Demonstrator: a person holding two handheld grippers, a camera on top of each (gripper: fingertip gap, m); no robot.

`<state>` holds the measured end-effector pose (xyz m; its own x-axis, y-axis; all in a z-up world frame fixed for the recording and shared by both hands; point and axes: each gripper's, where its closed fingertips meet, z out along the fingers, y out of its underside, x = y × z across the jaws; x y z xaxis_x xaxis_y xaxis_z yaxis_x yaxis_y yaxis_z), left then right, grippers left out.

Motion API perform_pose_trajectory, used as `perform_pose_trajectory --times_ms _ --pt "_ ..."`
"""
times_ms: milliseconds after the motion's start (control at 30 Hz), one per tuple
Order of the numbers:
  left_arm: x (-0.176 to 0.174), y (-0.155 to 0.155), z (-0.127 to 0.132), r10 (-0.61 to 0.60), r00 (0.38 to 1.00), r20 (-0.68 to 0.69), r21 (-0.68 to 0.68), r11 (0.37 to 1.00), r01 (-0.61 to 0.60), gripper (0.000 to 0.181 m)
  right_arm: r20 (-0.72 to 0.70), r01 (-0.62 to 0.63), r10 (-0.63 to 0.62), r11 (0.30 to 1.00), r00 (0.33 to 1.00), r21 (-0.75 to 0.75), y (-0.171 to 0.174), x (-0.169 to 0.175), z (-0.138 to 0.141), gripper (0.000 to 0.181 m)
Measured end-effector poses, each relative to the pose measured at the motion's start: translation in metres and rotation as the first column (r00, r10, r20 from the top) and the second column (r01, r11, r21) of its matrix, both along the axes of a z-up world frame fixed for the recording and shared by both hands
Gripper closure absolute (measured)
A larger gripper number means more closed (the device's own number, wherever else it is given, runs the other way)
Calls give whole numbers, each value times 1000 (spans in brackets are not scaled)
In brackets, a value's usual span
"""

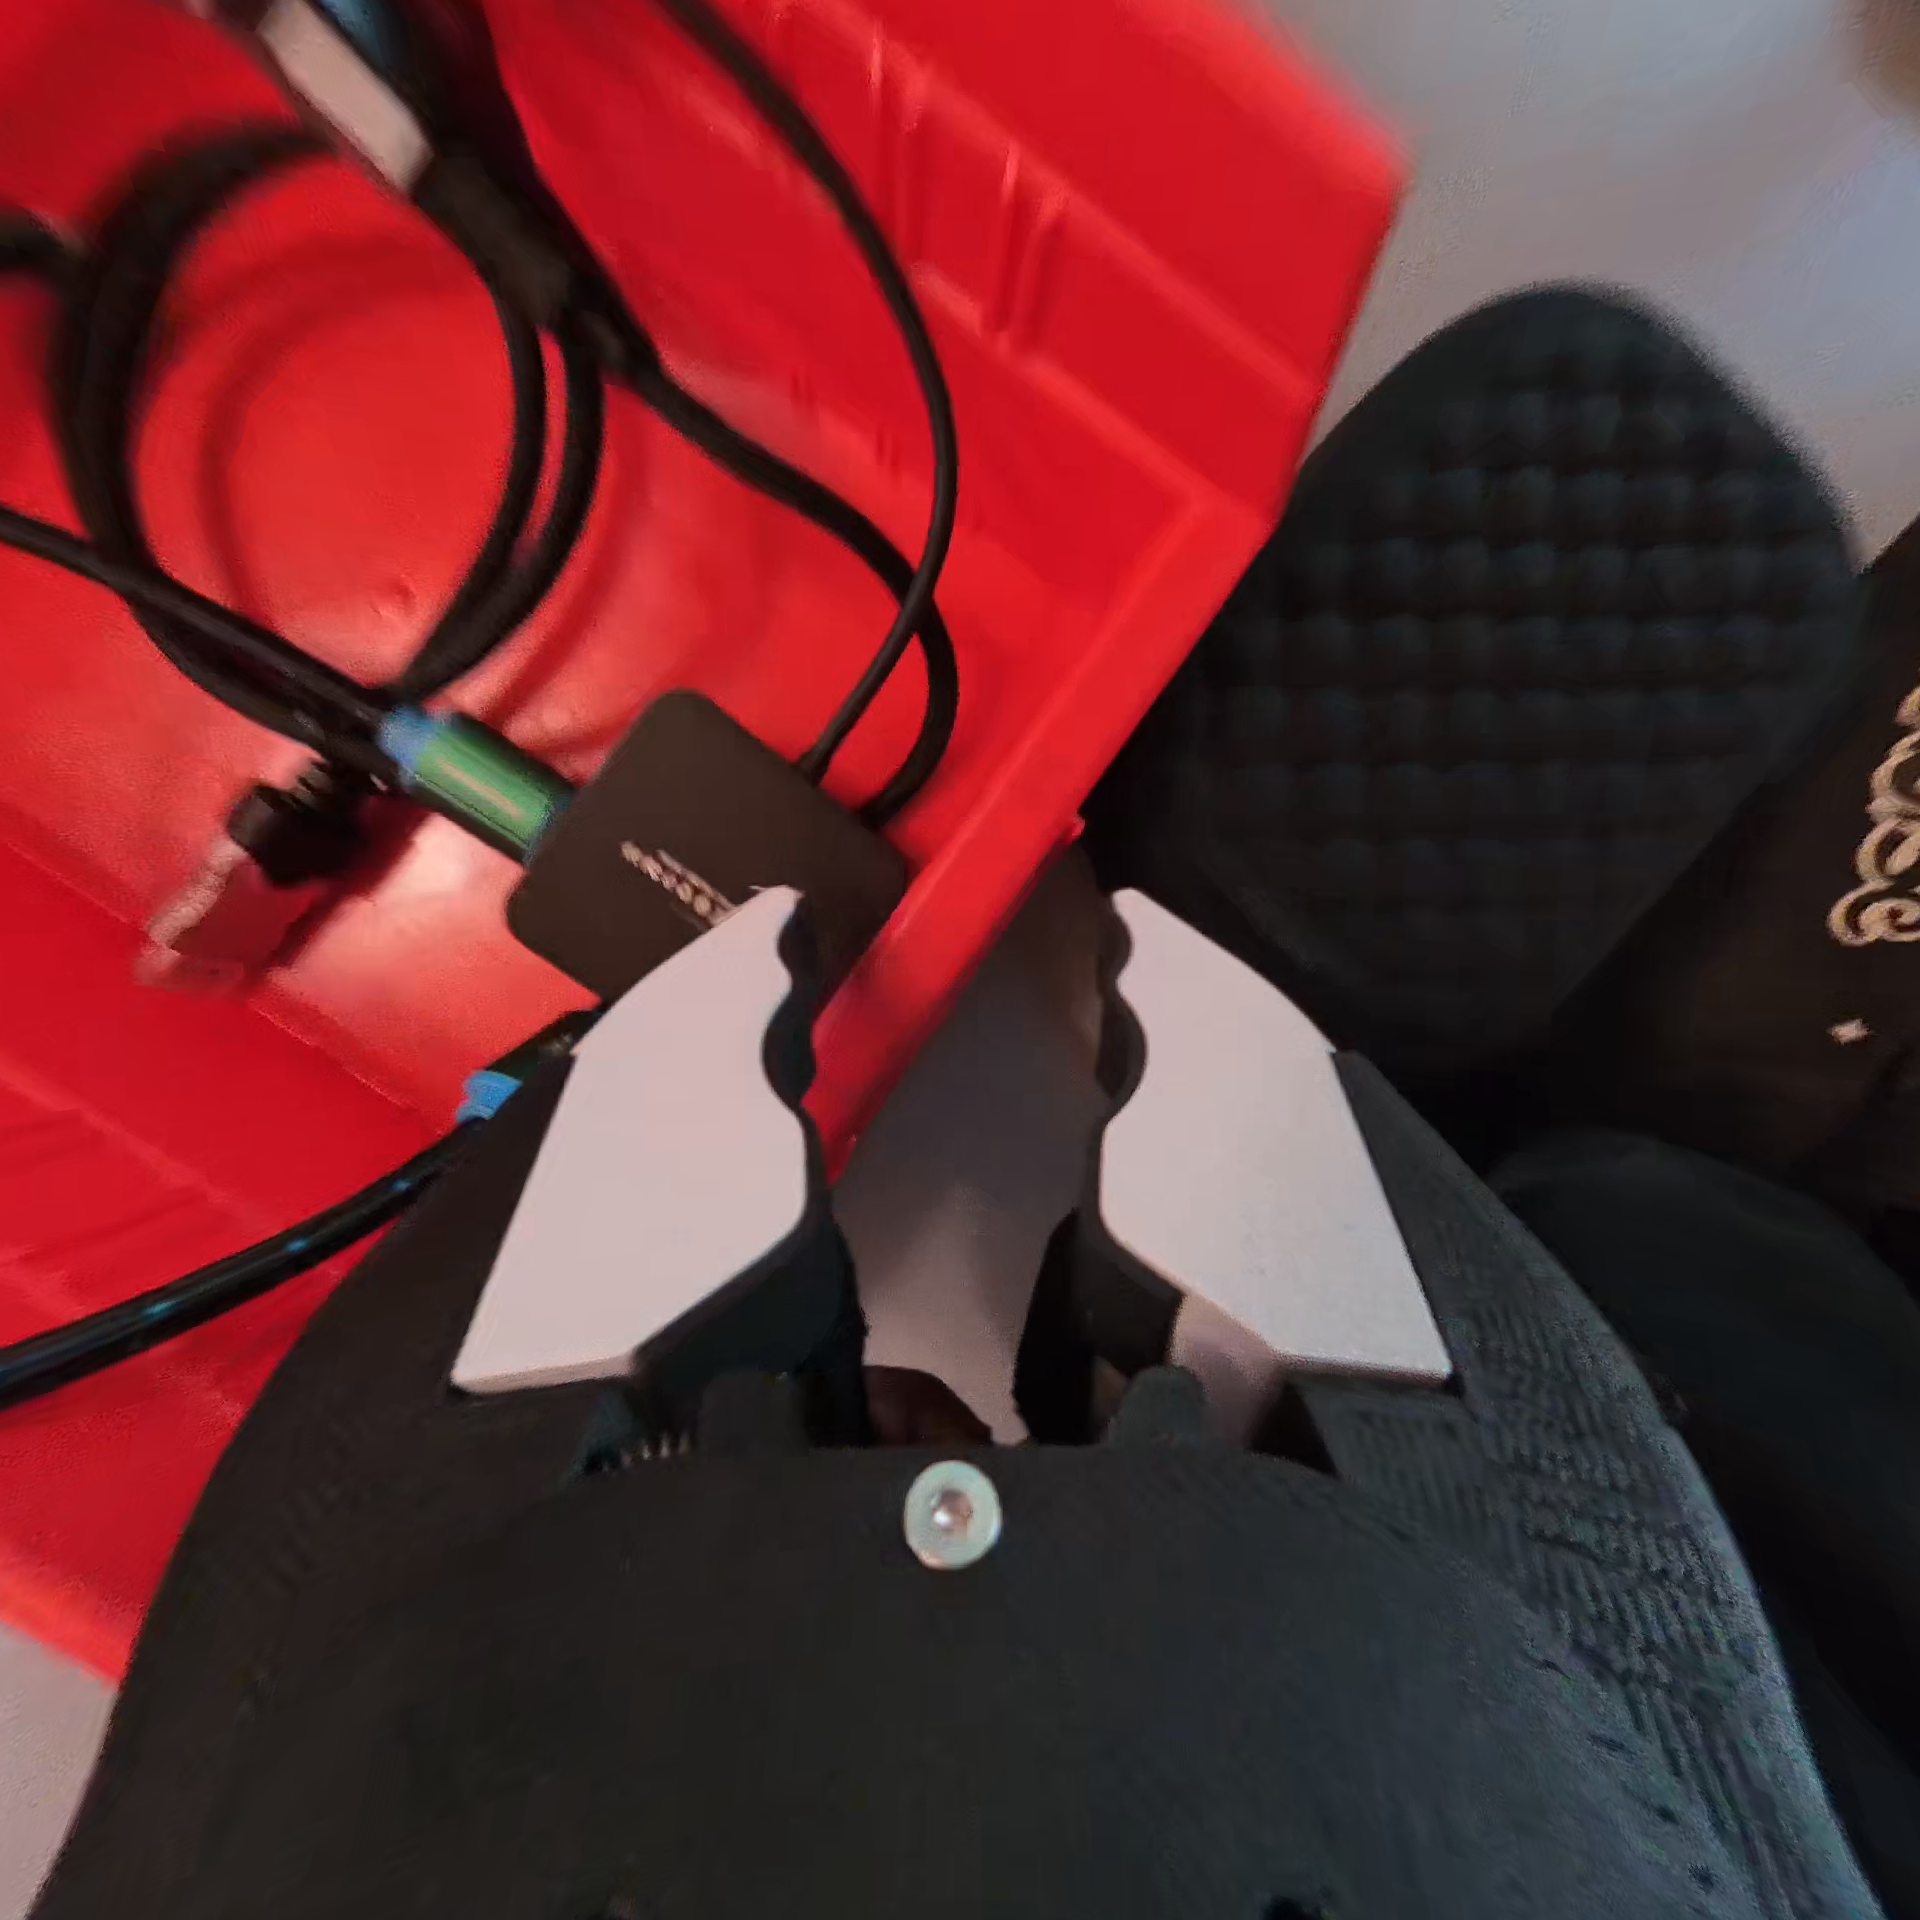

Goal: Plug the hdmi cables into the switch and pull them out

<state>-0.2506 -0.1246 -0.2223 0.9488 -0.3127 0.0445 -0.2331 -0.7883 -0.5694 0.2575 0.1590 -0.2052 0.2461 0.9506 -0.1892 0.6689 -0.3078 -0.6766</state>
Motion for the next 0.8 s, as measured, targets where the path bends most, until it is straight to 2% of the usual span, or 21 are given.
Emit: perform_pose_trajectory --times_ms 33,67,133,167,233,267,300,333,367,433,533,800 --pt "2 5 14 -3 1000 -14 91 996 4 123 -106 -27 33 998 994 54 -3 -8 21 130" --pt "-1 13 30 17 998 -65 191 982 -4 119 -214 -32 61 990 975 136 -4 -16 44 122" --pt "-18 33 69 174 970 -168 419 904 -90 116 -438 44 121 936 891 348 -3 -27 101 110" --pt "-25 43 91 271 952 -143 525 836 -159 116 -556 128 148 895 818 427 -3 -28 133 109" --pt "-29 59 126 371 929 18 648 703 -293 116 -779 382 153 804 608 455 3 -18 192 109" --pt "-28 66 134 374 923 89 671 663 -333 116 -852 494 159 755 500 431 5 -8 214 110" --pt "-27 72 136 364 924 120 678 650 -344 116 -886 571 176 707 430 417 5 0 227 112" --pt "-28 79 131 362 925 118 672 657 -342 116 -897 621 183 666 401 414 6 5 234 112" --pt "-32 85 121 374 922 100 652 676 -345 116 -894 641 175 641 413 422 6 6 235 110" --pt "-38 99 95 395 915 76 579 730 -363 116 -871 633 133 636 473 441 7 2 231 99" --pt "-42 117 58 403 912 81 454 799 -394 116 -845 628 125 614 520 478 4 -3 229 98" --pt "-43 142 8 400 911 101 314 856 -411 140 -825 613 146 602 546 512 -1 -5 227 102"
